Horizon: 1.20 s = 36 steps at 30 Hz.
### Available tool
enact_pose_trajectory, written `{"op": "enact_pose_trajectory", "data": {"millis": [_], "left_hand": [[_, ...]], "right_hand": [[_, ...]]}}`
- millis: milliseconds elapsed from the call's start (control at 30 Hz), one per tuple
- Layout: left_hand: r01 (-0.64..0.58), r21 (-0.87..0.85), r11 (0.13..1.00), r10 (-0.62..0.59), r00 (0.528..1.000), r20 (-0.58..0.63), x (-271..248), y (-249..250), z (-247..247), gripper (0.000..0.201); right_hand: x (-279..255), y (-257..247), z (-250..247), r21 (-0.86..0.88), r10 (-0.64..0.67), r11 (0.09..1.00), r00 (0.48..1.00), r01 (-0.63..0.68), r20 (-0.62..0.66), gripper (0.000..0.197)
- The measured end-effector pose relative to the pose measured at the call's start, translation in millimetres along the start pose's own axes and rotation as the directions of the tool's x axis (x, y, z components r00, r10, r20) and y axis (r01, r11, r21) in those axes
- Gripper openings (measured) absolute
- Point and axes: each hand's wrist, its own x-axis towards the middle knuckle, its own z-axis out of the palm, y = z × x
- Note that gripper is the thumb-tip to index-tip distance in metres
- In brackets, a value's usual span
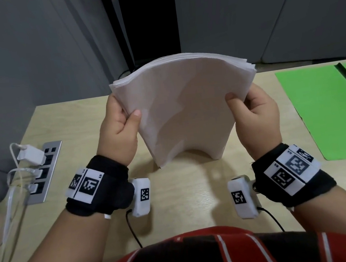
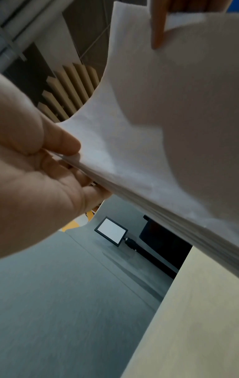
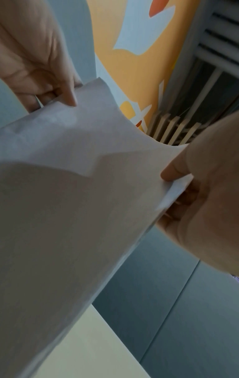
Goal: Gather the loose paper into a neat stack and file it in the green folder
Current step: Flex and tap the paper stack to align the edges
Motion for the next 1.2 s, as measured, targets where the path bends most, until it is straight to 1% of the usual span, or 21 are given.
{"op": "enact_pose_trajectory", "data": {"millis": [100,200,267,300,333,400,433,500,533,600,633,667,733,767,833,900,967,1033,1100,1167,1200], "left_hand": [[0.006,-0.040,0.999,-0.005,1.000,0.022,-1,-2,0,0.041],[0.001,-0.024,1.000,0.001,0.997,0.078,-1,-2,-2,0.052],[0.066,0.024,0.998,-0.068,0.988,0.139,0,-3,-4,0.058],[0.116,0.058,0.992,-0.123,0.981,0.149,0,-3,-3,0.056],[0.169,0.102,0.980,-0.182,0.974,0.137,0,-3,-2,0.047],[0.196,0.205,0.959,-0.218,0.972,0.091,-1,1,3,0.016],[0.171,0.254,0.952,-0.194,0.978,0.071,-2,4,5,0.010],[0.075,0.301,0.951,-0.091,0.995,0.041,-4,7,8,0.016],[0.044,0.285,0.958,-0.052,0.998,0.021,-5,11,9,0.019],[0.038,0.259,0.965,-0.028,0.999,-0.041,-6,17,9,0.031],[0.030,0.191,0.981,-0.022,0.999,-0.043,-6,20,9,0.028],[0.005,0.117,0.993,-0.005,1.000,-0.002,-5,23,7,0.021],[-0.055,0.067,0.996,0.046,0.991,0.128,-3,26,4,0.042],[-0.055,0.074,0.996,0.042,0.985,0.166,-3,25,5,0.048],[-0.022,0.113,0.993,0.003,0.986,0.169,-4,19,10,0.044],[-0.001,0.149,0.989,-0.015,0.994,0.108,-6,17,16,0.035],[-0.065,0.204,0.977,0.060,0.998,0.032,-6,21,20,0.030],[-0.120,0.173,0.978,0.123,0.992,-0.003,-5,27,18,0.028],[-0.065,0.096,0.993,0.064,0.998,0.020,-6,27,16,0.026],[0.088,0.156,0.984,-0.099,0.993,0.065,-8,17,19,0.022],[0.183,0.218,0.959,-0.202,0.977,0.069,-8,10,22,0.017]], "right_hand": [[-3,-1,-1,-0.030,0.006,1.000,1.000,-0.006,0.023,0.017],[-6,-4,-1,0.012,0.029,1.000,1.000,-0.029,0.002,0.020],[-6,-5,-2,0.032,0.028,0.999,0.999,-0.028,-0.018,0.021],[-7,-5,-2,0.032,0.018,0.999,1.000,-0.018,-0.017,0.018],[-8,-4,-1,0.026,0.009,1.000,1.000,-0.009,-0.015,0.013],[-9,-5,1,0.015,-0.017,1.000,1.000,0.017,-0.024,0.006],[-10,-5,2,0.015,-0.032,0.999,0.998,0.033,-0.045,0.008],[-10,-8,3,0.017,-0.079,0.997,0.992,0.081,-0.098,0.023],[-10,-11,4,0.036,-0.111,0.993,0.987,0.116,-0.114,0.027],[-10,-17,3,0.097,-0.153,0.981,0.978,0.167,-0.141,0.027],[-10,-19,2,0.116,-0.146,0.980,0.978,0.164,-0.149,0.027],[-8,-20,2,0.124,-0.125,0.982,0.981,0.144,-0.151,0.028],[-5,-18,1,0.117,-0.076,0.989,0.991,0.088,-0.109,0.025],[-4,-17,1,0.094,-0.060,0.993,0.996,0.066,-0.070,0.021],[-5,-14,3,0.009,-0.053,0.999,0.998,0.053,0.016,0.015],[-7,-15,6,-0.044,-0.081,0.995,0.994,0.084,0.067,0.009],[-9,-23,6,-0.002,-0.160,0.987,0.986,0.160,0.043,0.019],[-8,-29,5,0.061,-0.215,0.975,0.976,0.214,0.016,0.025],[-5,-26,6,0.058,-0.146,0.988,0.988,0.143,0.049,0.025],[-4,-17,7,-0.054,0.050,0.998,0.991,-0.043,0.126,0.014],[-4,-11,8,-0.131,0.160,0.982,0.972,-0.138,0.174,0.009]]}}
